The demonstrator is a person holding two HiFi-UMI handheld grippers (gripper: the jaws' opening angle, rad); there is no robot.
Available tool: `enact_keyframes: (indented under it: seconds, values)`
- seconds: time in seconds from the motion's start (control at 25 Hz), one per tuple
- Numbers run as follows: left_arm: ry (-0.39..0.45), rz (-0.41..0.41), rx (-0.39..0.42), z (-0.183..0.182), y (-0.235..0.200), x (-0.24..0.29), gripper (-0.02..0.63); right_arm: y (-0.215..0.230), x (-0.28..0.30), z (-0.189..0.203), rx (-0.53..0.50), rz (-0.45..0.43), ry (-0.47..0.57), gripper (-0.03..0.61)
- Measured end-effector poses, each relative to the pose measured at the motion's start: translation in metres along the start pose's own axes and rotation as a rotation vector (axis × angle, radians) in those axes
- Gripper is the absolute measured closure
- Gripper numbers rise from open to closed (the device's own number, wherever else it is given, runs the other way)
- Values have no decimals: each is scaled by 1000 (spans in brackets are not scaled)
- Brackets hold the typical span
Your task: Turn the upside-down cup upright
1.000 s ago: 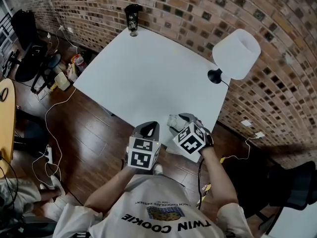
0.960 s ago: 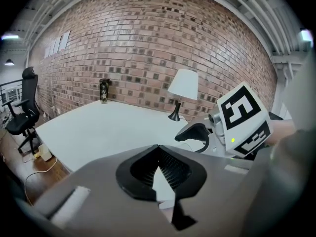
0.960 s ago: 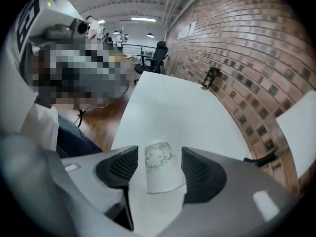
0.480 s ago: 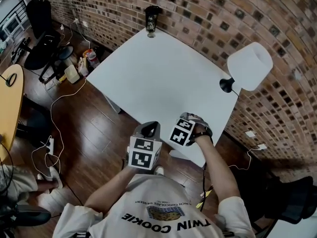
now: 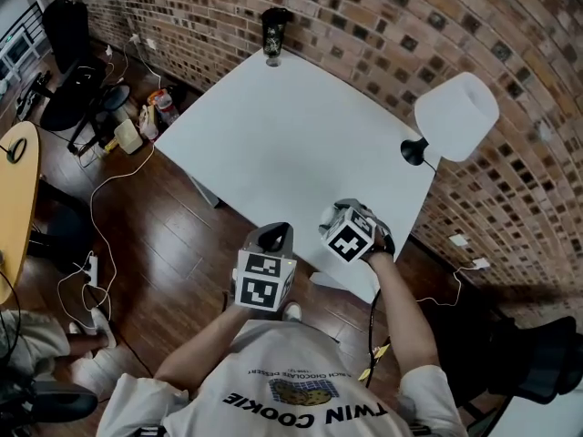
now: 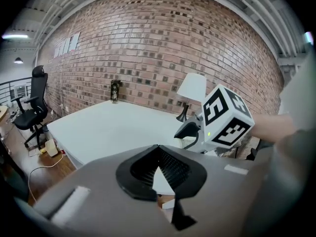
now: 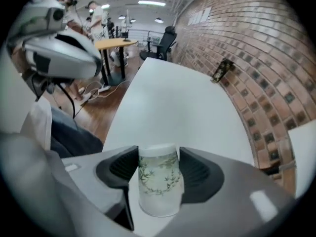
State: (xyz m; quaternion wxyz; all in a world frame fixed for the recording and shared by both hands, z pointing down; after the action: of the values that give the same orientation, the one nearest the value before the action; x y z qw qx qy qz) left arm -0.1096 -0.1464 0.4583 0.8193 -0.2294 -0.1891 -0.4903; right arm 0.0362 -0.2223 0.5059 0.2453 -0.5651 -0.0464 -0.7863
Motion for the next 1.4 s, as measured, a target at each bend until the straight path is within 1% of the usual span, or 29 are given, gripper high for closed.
enact_keyframes:
  seconds: [0.16,0.28,0.44,0.52,0.64,0.76,0.88,1.08,1.24,1.4]
  values:
    - [-8,18,19,0,7,6,611,8,-11,12,180,1,156,316]
    - [-14,31,30,-1,12,9,611,9,-14,23,274,22,278,316]
    - [-25,46,44,-2,20,14,611,8,-19,37,418,41,479,316]
    - [-30,51,54,-2,24,17,611,8,-20,45,502,71,584,316]
    - [-34,56,77,-4,30,22,611,4,-20,60,616,152,722,316]
    - [-38,56,98,-6,35,23,611,-1,-19,73,698,233,824,316]
    - [-39,53,123,-9,40,24,611,-6,-16,83,735,267,868,316]
    - [-45,56,145,-9,51,25,611,-12,-10,99,760,282,870,316]
    - [-55,48,143,-6,57,27,611,-13,-10,104,731,262,842,316]
    - [-54,36,139,-3,64,28,611,-15,-11,102,700,215,813,316]
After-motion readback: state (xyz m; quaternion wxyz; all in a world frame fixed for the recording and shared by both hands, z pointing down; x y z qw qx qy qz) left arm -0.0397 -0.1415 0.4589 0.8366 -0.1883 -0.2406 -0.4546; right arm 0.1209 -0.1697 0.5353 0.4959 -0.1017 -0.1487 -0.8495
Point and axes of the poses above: the fingertips, and each gripper's own axes: x forward along the fingers, y to its right, z out of its underside, the point moved 8 cm from there along -x, backward along the fingers, and after that the axes turned 1 degree about x, right-handed, at the moved point
